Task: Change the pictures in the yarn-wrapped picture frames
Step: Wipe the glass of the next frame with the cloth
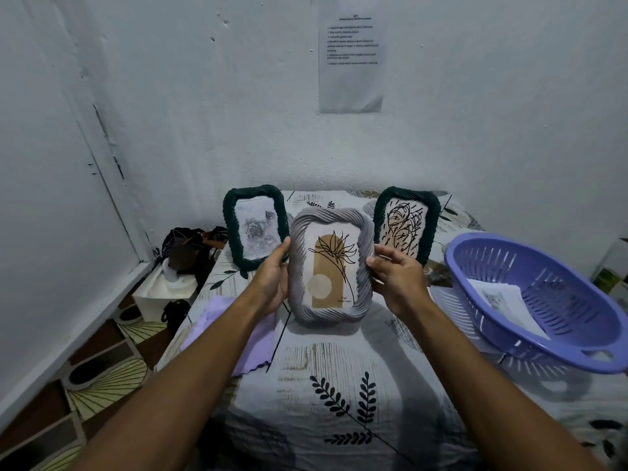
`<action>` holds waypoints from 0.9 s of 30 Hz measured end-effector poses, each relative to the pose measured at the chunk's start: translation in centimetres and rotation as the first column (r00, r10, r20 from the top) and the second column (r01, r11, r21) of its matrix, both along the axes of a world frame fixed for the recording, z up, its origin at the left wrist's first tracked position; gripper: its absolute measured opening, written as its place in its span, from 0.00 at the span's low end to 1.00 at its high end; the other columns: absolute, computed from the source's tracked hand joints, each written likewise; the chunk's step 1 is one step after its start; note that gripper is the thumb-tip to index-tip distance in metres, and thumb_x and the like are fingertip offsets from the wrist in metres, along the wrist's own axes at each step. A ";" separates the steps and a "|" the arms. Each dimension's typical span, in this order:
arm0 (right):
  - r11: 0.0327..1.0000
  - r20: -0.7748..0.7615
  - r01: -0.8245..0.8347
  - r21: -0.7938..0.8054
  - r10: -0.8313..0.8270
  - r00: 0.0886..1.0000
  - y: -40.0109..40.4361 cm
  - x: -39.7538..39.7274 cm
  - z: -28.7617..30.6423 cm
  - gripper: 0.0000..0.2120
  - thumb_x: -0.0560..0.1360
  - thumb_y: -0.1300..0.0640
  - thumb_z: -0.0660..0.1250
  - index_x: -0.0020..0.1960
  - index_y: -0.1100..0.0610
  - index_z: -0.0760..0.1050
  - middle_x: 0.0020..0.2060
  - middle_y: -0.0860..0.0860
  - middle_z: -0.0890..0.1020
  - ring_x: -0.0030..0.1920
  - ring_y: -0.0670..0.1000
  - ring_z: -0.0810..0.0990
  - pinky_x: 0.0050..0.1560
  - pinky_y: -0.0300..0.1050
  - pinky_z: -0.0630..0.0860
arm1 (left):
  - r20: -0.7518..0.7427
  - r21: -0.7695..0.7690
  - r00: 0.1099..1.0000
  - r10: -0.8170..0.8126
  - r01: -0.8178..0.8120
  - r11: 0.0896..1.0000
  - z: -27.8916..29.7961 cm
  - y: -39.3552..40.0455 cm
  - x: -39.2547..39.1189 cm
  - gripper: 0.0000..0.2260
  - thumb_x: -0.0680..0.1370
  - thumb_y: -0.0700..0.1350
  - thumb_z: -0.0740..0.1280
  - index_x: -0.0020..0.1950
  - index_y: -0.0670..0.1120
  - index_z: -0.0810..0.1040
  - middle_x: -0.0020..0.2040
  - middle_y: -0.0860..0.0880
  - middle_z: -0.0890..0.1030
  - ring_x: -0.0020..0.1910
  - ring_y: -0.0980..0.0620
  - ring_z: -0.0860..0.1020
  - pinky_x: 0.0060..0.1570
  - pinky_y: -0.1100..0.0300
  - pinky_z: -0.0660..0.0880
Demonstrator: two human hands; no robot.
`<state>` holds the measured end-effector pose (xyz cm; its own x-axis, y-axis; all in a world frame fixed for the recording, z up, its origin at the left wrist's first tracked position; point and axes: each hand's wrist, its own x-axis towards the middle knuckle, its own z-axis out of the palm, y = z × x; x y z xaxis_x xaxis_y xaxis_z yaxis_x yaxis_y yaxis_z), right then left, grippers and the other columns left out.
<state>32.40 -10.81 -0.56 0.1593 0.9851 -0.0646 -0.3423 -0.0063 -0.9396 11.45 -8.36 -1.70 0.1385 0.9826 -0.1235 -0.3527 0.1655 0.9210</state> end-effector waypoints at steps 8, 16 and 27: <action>0.999 0.081 0.008 0.033 -0.011 0.997 4.6 -0.2 0.2 0.10 0.77 0.70 0.60 0.57 0.63 0.73 0.46 0.58 0.78 0.44 0.54 0.79 0.42 0.48 0.79 | -0.058 0.013 0.998 -0.007 0.008 1.000 0.8 5.7 0.5 0.15 0.81 0.53 0.59 0.50 0.43 0.78 0.38 0.47 0.76 0.37 0.51 0.75 0.39 0.57 0.74; 0.993 0.218 0.116 0.008 -0.115 0.969 12.7 -1.3 0.5 0.10 0.78 0.68 0.60 0.58 0.61 0.72 0.42 0.54 0.78 0.40 0.50 0.78 0.42 0.48 0.79 | -0.150 0.029 0.981 0.126 -0.123 0.992 0.6 13.5 1.8 0.19 0.80 0.56 0.60 0.55 0.42 0.79 0.47 0.41 0.84 0.49 0.44 0.82 0.46 0.51 0.80; 0.977 0.288 0.211 0.015 -0.206 0.935 16.8 -1.7 -1.6 0.10 0.79 0.68 0.59 0.57 0.59 0.71 0.42 0.52 0.77 0.39 0.49 0.77 0.37 0.42 0.77 | -0.192 0.025 0.954 0.232 -0.231 0.973 -1.8 17.5 3.5 0.18 0.81 0.55 0.59 0.52 0.43 0.80 0.37 0.48 0.84 0.37 0.51 0.81 0.44 0.55 0.77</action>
<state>30.71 5.97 -2.19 0.3752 0.9269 -0.0009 -0.0539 0.0209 -0.9983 14.95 9.14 -3.51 -0.1191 0.9852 -0.1229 -0.1969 0.0979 0.9755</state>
